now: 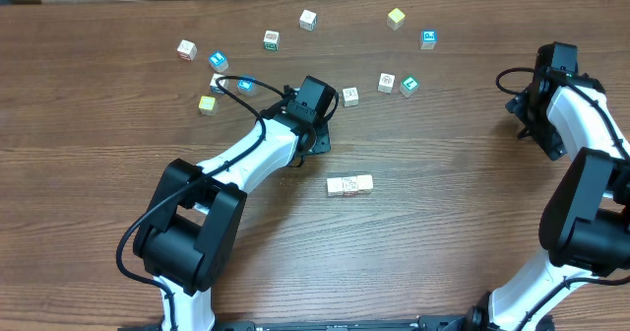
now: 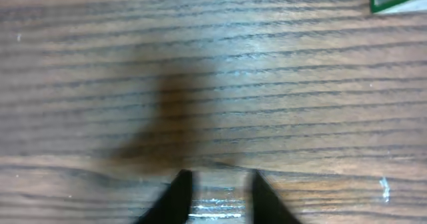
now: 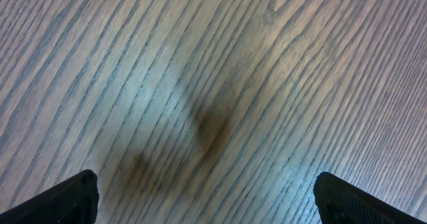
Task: Form a horizontal line
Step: 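Reach the left gripper to the back-left and grasp the umbrella block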
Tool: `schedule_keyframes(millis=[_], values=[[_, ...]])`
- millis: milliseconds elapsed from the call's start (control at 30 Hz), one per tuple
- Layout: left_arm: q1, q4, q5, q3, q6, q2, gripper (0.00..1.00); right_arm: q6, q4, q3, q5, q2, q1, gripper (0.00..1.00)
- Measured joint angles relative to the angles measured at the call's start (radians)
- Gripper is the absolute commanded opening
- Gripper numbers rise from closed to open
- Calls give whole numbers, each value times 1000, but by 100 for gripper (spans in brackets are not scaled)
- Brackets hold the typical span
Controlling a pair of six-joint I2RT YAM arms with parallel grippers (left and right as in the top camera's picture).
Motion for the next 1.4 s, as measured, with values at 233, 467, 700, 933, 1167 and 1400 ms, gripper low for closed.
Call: schedule_keyframes(millis=[233,467,700,933,1167,1400], values=[[0,-93,-21,105,108,0,4,0,0,0,0,0,0,100],[39,-243,-96,427,232,0,8,0,0,0,0,0,0,100],[146,-212,-186,579,289,0,18,0,0,0,0,0,0,100],[327,-219,-197,581,324,8,55,0,0,0,0,0,0,100],[457,-287,-113,582,437,92,65,0,-1,0,0,0,0,100],[477,-344,-16,582,555,255,65,0,0,0,0,0,0,100]])
